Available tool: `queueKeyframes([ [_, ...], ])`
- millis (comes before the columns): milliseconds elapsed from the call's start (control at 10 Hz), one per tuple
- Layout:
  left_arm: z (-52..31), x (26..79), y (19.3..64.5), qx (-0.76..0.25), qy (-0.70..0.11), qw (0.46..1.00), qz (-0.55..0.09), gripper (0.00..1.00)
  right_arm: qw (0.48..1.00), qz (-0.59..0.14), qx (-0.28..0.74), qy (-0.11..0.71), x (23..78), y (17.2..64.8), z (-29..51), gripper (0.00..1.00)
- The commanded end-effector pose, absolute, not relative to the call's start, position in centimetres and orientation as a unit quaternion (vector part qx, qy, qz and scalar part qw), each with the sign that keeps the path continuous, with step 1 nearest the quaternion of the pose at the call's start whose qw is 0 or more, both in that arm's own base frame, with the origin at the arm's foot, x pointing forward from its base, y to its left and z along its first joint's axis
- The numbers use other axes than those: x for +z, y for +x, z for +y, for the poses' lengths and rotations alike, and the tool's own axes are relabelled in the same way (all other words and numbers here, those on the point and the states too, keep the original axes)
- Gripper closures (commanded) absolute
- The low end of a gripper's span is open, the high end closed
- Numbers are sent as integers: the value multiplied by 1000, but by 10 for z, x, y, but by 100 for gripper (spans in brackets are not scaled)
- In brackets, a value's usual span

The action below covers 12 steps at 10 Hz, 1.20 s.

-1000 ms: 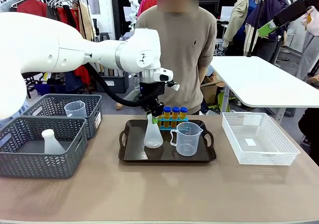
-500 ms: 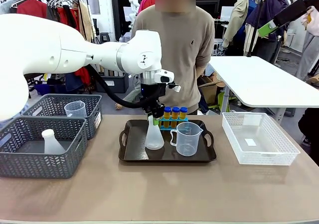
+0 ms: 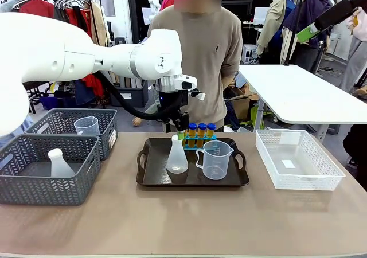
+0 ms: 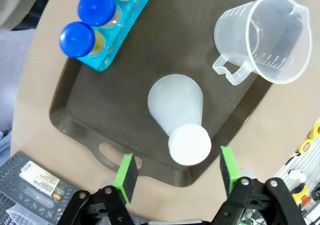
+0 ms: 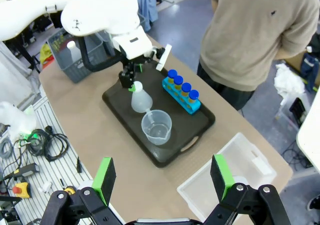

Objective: Prepare the laboratory tools.
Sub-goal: Pick up one Small flask and place it on the Handle tray.

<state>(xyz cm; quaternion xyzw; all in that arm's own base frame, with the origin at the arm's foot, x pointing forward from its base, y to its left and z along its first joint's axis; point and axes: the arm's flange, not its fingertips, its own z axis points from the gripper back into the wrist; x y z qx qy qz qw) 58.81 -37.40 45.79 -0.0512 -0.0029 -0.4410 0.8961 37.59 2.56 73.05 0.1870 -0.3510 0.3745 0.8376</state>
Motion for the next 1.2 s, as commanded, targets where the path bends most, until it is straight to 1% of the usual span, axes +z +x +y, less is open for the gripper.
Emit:
queueKeyframes([
  [0, -359, 482, 578, -414, -65, 908, -18, 0, 835, -352, 377, 189, 732, 375, 25, 0],
  [200, -340, 505, 575, -393, -64, 917, -29, 0, 835, -352, 377, 189, 732, 375, 25, 0],
  [400, -326, 530, 570, -375, -65, 923, -54, 0, 835, -352, 377, 189, 732, 375, 25, 0],
  [500, -308, 564, 562, -357, -58, 928, -87, 0, 835, -352, 377, 189, 732, 375, 25, 0],
  [600, -308, 566, 562, -357, -60, 928, -87, 0, 835, -352, 377, 189, 732, 375, 25, 0],
  [800, -307, 568, 562, -357, -39, 929, -93, 0, 835, -352, 377, 189, 732, 375, 25, 0],
  [900, -313, 573, 572, -366, -52, 925, -85, 0, 835, -352, 377, 189, 732, 375, 25, 0],
  [1100, -313, 573, 572, -366, -52, 925, -85, 0, 835, -352, 377, 189, 732, 375, 25, 0],
])
